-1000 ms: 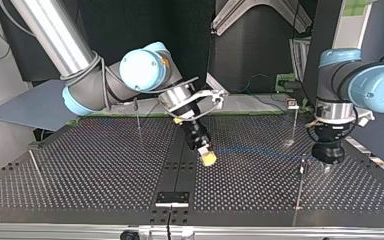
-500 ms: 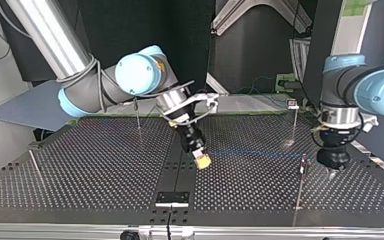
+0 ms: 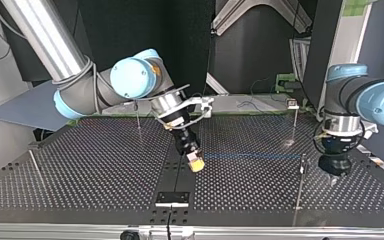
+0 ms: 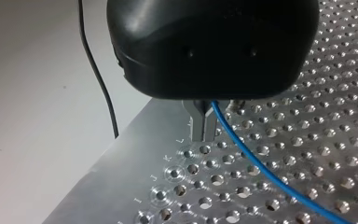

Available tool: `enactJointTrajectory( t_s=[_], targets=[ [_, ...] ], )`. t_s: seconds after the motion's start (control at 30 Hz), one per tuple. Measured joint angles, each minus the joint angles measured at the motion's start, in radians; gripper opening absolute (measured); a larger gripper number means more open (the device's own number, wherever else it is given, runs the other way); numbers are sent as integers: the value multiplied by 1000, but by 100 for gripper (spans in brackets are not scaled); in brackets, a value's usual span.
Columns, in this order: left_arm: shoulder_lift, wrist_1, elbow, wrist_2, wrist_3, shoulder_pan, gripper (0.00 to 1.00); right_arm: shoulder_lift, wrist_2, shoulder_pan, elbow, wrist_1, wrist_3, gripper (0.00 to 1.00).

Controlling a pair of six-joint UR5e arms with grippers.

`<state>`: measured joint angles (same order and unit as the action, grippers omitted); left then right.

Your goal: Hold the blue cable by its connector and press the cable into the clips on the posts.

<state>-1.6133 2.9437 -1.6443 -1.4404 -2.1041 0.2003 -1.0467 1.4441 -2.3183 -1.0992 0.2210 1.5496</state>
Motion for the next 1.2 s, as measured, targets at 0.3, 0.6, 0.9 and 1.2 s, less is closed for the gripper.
enactJointTrajectory(
  t_s=[0.3, 0.6, 0.9, 1.2],
  targets=[
    [-32, 1, 22, 16, -3, 9, 0, 1, 12, 15, 0, 0, 0, 0],
    [-44, -29, 25, 19, -12, 20, 0, 2, 13, 20, 12, 1, 0, 0],
    [-44, -67, 42, 24, -42, 25, 0, 22, 38, 30, 39, -5, 11, 0],
    [-45, -72, 46, 25, -45, 23, 0, 48, 44, 34, 72, -10, 27, 0]
  ],
)
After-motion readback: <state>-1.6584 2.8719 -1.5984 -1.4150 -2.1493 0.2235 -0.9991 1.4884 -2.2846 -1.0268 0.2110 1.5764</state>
